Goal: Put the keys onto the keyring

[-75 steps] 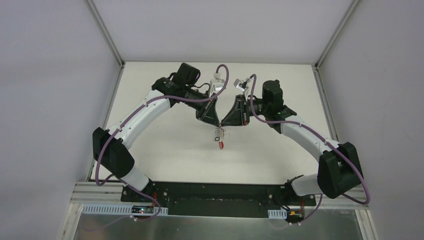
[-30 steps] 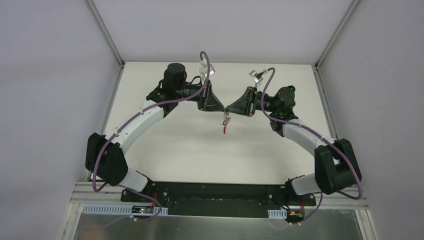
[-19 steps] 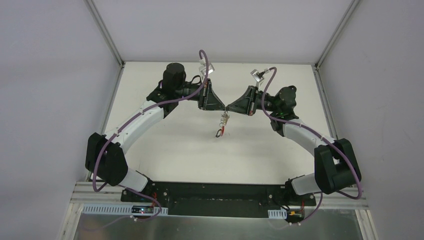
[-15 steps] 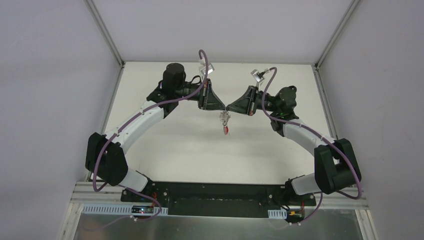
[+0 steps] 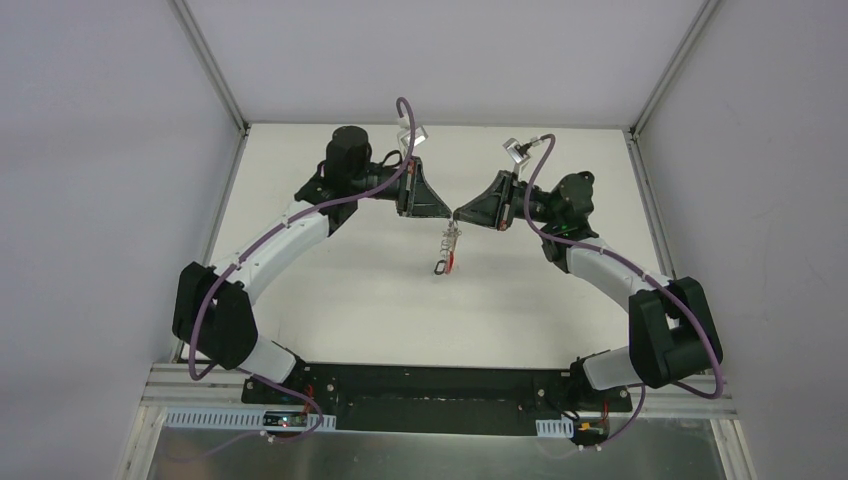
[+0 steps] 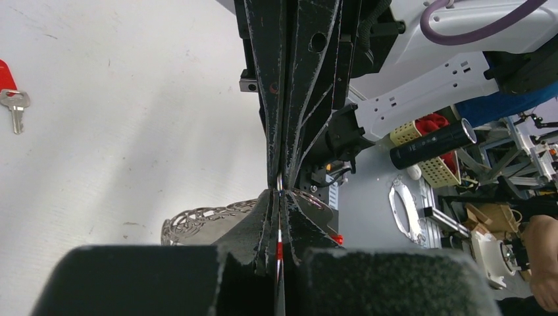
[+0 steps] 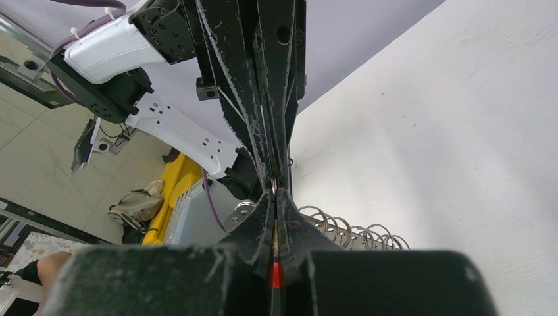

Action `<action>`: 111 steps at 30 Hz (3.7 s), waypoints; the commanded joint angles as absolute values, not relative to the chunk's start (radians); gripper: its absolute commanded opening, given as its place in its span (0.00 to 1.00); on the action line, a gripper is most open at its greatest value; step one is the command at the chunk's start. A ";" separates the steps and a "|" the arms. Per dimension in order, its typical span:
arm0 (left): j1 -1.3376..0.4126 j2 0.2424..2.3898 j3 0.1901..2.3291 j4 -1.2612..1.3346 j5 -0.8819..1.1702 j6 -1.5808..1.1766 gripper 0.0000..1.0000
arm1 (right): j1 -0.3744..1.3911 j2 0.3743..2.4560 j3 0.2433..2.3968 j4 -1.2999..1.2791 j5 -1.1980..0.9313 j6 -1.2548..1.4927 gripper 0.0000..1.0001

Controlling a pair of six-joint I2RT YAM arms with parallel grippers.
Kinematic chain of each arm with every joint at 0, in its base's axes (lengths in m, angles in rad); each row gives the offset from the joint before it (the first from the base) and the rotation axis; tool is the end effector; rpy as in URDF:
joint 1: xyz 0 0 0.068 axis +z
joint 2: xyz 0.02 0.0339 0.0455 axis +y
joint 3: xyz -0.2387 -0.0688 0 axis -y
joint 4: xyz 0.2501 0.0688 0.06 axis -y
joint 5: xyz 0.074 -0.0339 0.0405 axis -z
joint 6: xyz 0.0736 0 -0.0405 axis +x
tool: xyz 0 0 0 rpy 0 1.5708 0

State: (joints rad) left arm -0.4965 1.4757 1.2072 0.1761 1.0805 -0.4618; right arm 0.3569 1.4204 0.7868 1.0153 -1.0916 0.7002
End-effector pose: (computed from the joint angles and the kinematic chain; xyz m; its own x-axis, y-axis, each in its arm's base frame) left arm 0.2879 -0.2298 0.3326 -0.5167 0.0413 -0.8552 0.8561 0.0156 -0.5165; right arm 0.2784 0.1735 0.2900 -0.3341 0.1925 -0.9227 -0.9381 0.0265 0.3452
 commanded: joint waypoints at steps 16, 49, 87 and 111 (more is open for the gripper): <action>-0.494 1.506 1.293 0.152 1.082 -0.495 0.00 | 0.346 1.348 0.789 0.911 -1.073 0.545 0.00; -0.531 1.491 1.476 -0.535 0.990 0.088 0.00 | 0.381 1.330 0.812 0.743 -1.145 0.371 0.27; -0.635 1.600 1.629 -0.827 0.973 0.177 0.00 | 0.505 1.313 0.894 0.409 -1.252 0.085 0.41; -0.635 1.600 1.595 -0.852 0.998 0.222 0.00 | 0.481 1.313 0.905 0.405 -1.252 0.085 0.41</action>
